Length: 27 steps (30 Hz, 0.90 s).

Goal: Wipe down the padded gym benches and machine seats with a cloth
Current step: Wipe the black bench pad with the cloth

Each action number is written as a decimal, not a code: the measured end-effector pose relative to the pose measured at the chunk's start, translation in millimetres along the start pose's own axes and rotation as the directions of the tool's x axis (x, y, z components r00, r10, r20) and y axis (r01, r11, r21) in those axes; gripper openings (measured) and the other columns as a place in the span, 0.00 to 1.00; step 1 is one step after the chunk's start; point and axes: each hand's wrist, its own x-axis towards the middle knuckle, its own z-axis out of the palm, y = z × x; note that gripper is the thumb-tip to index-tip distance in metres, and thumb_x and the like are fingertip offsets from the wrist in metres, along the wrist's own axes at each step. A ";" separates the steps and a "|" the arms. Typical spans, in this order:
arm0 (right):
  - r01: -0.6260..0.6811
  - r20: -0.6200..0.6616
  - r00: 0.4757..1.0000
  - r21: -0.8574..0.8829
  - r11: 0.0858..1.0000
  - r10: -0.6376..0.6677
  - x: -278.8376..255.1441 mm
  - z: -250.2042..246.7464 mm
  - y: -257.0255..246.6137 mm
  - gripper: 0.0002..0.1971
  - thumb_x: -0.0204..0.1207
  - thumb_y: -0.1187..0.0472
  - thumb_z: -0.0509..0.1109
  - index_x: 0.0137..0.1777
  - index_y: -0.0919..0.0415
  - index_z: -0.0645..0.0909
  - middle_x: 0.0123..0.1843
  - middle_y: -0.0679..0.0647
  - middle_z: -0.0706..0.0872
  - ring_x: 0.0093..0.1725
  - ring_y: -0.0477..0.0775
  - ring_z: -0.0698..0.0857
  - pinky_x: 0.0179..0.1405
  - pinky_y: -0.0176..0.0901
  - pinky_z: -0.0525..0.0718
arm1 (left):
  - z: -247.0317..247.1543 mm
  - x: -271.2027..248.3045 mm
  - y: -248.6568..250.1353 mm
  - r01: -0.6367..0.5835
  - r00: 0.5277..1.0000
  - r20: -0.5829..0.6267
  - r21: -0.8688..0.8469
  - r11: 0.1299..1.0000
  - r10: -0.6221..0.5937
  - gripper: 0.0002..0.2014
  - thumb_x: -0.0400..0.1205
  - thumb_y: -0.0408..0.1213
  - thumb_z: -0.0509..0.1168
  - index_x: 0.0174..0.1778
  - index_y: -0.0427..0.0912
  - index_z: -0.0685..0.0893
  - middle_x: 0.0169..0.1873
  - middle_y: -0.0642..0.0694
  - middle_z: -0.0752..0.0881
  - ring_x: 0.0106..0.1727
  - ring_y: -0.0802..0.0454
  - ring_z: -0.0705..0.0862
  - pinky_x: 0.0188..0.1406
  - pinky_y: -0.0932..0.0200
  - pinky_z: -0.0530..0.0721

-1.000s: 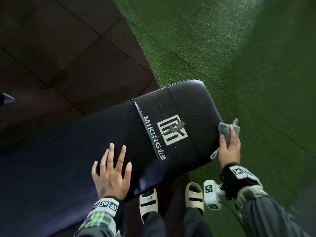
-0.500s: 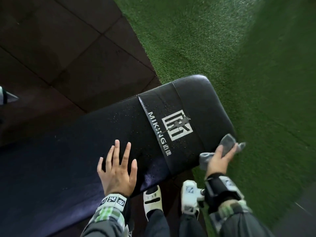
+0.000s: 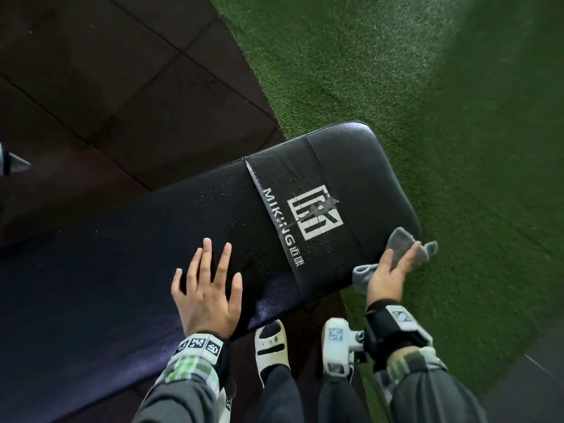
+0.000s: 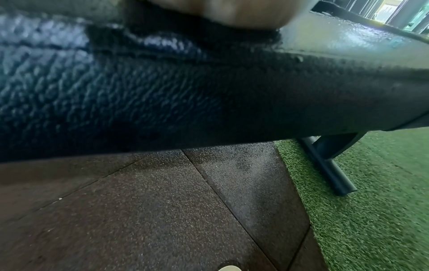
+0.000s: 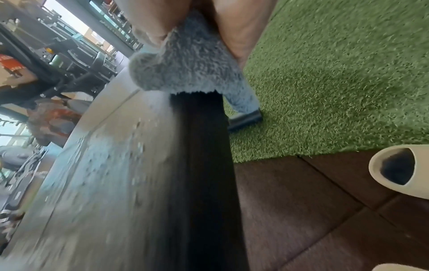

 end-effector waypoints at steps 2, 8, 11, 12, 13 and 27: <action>0.081 0.051 0.995 -0.028 0.996 -0.080 -27.5 6.6 4.6 0.30 0.84 0.51 0.56 0.75 0.27 0.40 0.84 0.54 0.49 0.81 0.58 0.59 0.77 0.44 0.58 | 0.1 -0.4 0.4 -0.003 1.000 -0.004 0.002 1.000 0.003 0.28 0.84 0.53 0.51 0.82 0.55 0.67 0.84 0.46 0.63 0.80 0.44 0.69 0.77 0.34 0.58; 0.245 0.260 0.944 -0.151 0.958 -0.201 -70.3 -6.2 18.4 0.33 0.83 0.52 0.56 0.76 0.27 0.38 0.84 0.51 0.41 0.82 0.59 0.55 0.75 0.58 0.68 | -1.6 0.6 -1.1 -0.003 1.000 -0.001 -0.004 1.000 0.003 0.27 0.85 0.54 0.50 0.82 0.55 0.67 0.84 0.45 0.64 0.80 0.46 0.68 0.77 0.35 0.59; 0.309 0.216 0.940 -0.203 0.929 -0.265 -55.3 -18.5 8.6 0.32 0.83 0.54 0.57 0.77 0.33 0.41 0.84 0.52 0.40 0.82 0.58 0.51 0.76 0.51 0.63 | -3.7 0.4 -5.1 -0.030 1.000 0.010 -0.018 0.999 0.030 0.27 0.84 0.54 0.51 0.81 0.54 0.67 0.84 0.46 0.65 0.80 0.47 0.67 0.77 0.36 0.59; 0.393 0.207 0.913 -0.213 0.895 -0.351 -50.5 -20.9 4.6 0.32 0.83 0.52 0.57 0.78 0.34 0.41 0.84 0.53 0.40 0.83 0.58 0.47 0.78 0.48 0.59 | -4.3 -0.2 -9.1 -0.036 0.999 0.018 -0.009 0.999 0.036 0.28 0.84 0.55 0.52 0.81 0.54 0.67 0.84 0.46 0.64 0.81 0.47 0.67 0.77 0.35 0.58; 0.485 0.225 0.871 -0.241 0.841 -0.438 -46.1 -22.4 0.7 0.31 0.84 0.49 0.56 0.79 0.35 0.40 0.84 0.54 0.40 0.82 0.58 0.44 0.80 0.45 0.51 | -4.5 -0.9 -14.2 -0.025 0.999 0.027 0.003 1.000 0.025 0.29 0.83 0.56 0.52 0.81 0.55 0.67 0.84 0.45 0.64 0.82 0.46 0.66 0.78 0.35 0.56; 0.711 0.546 0.686 -0.644 0.283 -0.481 8.3 4.7 -42.7 0.29 0.77 0.36 0.41 0.79 0.36 0.47 0.81 0.39 0.47 0.83 0.57 0.46 0.78 0.55 0.33 | -3.6 -3.0 -24.2 0.089 0.995 0.036 0.016 0.996 -0.090 0.32 0.82 0.60 0.50 0.83 0.54 0.65 0.86 0.48 0.60 0.86 0.46 0.57 0.81 0.35 0.49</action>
